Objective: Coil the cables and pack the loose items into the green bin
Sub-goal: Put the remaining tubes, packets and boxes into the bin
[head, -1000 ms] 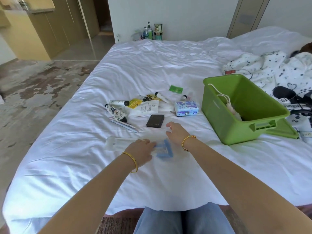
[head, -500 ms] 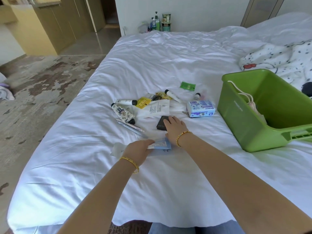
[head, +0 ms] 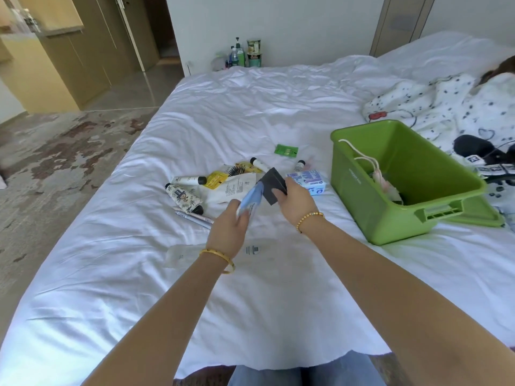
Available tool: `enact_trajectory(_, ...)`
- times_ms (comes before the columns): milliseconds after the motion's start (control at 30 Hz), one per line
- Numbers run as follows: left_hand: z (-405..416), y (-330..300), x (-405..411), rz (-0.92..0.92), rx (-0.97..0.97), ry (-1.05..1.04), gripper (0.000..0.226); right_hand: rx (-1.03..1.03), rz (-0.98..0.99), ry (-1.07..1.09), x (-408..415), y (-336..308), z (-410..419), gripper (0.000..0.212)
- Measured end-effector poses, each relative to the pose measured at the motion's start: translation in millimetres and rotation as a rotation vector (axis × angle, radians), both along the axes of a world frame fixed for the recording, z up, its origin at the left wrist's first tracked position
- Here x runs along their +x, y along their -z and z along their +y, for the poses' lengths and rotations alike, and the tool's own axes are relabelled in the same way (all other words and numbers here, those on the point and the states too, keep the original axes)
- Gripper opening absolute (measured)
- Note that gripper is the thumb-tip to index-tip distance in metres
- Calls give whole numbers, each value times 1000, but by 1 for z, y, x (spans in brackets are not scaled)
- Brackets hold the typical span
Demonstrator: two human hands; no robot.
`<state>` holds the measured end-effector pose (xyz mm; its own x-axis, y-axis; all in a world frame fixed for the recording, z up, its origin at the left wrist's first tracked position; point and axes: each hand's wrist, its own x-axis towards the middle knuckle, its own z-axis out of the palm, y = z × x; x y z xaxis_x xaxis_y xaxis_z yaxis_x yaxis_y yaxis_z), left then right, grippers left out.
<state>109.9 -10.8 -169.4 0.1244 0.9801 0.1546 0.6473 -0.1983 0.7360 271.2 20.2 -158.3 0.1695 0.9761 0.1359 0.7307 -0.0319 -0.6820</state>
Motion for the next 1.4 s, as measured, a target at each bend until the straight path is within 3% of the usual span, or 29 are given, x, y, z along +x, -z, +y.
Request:
enact_trajectory(67,-3,-20,33,-143,21,-19,26,100,229,54,16,-18,-14,25)
enact_trajectory(133,-6,-41,67,-337,-23,-32,30,223,331,132,37,-38,-27,8)
enact_trajectory(167,-8,-51,84,-428,-81,-23,32,270,343,185,49,-49,-34,12)
enact_trajectory(333,-19,-85,165,-613,-359,12,27,340,226,358,127,-78,-68,19)
enact_trajectory(433,-27,-95,207,-723,-546,51,30,228,102,486,171,-76,-88,31)
enact_trajectory(500,-29,-97,230,-727,-574,116,36,124,30,525,189,-73,-98,34)
enact_trajectory(567,-28,-95,248,-634,-512,210,43,56,-74,530,199,-70,-104,33)
enact_trajectory(700,-28,-84,259,7,-94,344,37,-24,-290,523,210,-66,-103,26)
enact_trajectory(867,-32,-78,251,439,131,485,27,-129,-344,550,206,-57,-99,33)
enact_trajectory(1000,-36,-72,229,432,202,566,30,-115,-432,535,190,-56,-98,41)
enact_trajectory(1133,-30,-68,189,305,259,464,28,109,-444,481,159,-61,-95,44)
enact_trajectory(1300,-20,-52,113,338,94,356,35,390,-421,323,98,-59,-88,47)
enact_trajectory(1400,-15,-35,65,473,-114,332,43,384,-413,176,63,-45,-80,45)
